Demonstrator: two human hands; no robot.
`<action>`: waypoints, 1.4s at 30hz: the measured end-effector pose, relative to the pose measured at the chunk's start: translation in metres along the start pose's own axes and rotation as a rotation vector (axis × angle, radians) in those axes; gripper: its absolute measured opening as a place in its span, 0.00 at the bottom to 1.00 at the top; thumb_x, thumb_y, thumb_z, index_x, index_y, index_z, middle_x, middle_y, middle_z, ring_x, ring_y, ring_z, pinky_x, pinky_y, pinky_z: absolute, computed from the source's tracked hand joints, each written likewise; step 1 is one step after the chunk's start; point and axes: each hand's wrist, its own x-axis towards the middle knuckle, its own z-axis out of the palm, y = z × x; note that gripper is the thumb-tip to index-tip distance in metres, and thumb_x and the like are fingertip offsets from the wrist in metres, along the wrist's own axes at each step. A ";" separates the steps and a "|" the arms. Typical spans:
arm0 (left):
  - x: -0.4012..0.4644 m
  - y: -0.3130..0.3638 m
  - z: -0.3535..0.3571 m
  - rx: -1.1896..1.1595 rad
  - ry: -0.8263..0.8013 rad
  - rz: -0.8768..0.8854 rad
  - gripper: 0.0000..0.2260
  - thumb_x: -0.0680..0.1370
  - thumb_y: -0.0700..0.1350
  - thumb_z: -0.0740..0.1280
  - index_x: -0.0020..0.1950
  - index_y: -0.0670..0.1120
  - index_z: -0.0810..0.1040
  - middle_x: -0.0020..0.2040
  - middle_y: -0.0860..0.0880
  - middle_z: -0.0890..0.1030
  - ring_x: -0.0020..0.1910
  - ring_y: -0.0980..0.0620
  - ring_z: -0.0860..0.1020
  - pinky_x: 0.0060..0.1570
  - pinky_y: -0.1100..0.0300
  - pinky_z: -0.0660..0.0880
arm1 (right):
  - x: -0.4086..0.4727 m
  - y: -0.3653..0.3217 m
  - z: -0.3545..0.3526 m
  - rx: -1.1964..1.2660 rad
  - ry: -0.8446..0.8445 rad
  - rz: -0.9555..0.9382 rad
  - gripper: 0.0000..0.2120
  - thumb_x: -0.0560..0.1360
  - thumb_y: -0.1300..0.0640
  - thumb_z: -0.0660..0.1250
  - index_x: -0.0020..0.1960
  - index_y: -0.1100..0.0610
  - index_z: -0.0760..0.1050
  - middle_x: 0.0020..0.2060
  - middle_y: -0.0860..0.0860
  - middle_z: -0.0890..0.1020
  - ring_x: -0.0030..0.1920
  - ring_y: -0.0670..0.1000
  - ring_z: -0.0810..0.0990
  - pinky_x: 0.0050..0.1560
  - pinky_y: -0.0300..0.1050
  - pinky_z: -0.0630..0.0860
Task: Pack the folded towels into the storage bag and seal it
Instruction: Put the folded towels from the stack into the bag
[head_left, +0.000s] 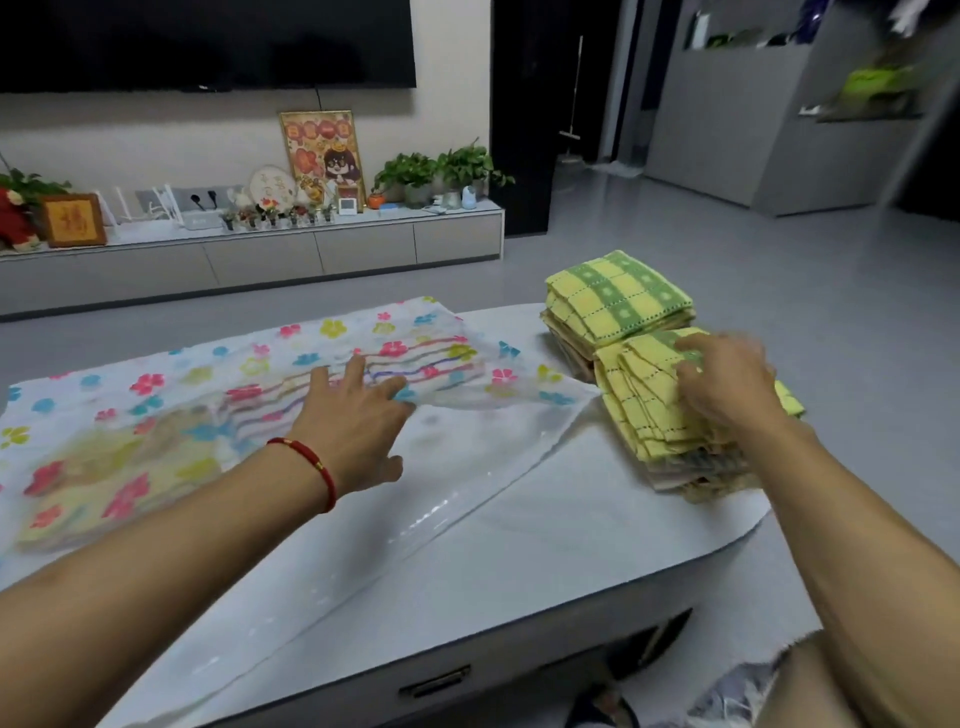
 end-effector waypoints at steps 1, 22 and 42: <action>0.003 0.000 -0.001 -0.001 -0.006 -0.006 0.32 0.74 0.63 0.65 0.76 0.53 0.66 0.77 0.51 0.64 0.75 0.35 0.58 0.67 0.32 0.63 | 0.006 0.014 0.001 -0.044 -0.049 0.095 0.21 0.83 0.54 0.59 0.75 0.48 0.73 0.71 0.64 0.72 0.70 0.68 0.68 0.70 0.62 0.66; 0.021 -0.061 -0.070 -0.085 0.096 -0.125 0.36 0.73 0.64 0.69 0.77 0.54 0.63 0.77 0.54 0.65 0.68 0.42 0.68 0.56 0.39 0.76 | 0.011 0.025 -0.037 0.804 -0.553 0.288 0.25 0.76 0.70 0.70 0.67 0.48 0.78 0.53 0.63 0.85 0.43 0.61 0.87 0.37 0.52 0.86; 0.035 -0.096 -0.106 -0.141 0.196 -0.132 0.28 0.71 0.60 0.69 0.66 0.45 0.75 0.52 0.44 0.82 0.52 0.40 0.76 0.49 0.42 0.80 | -0.030 -0.260 0.120 1.279 -1.196 -0.239 0.21 0.79 0.71 0.63 0.63 0.51 0.83 0.60 0.58 0.85 0.53 0.57 0.87 0.49 0.49 0.84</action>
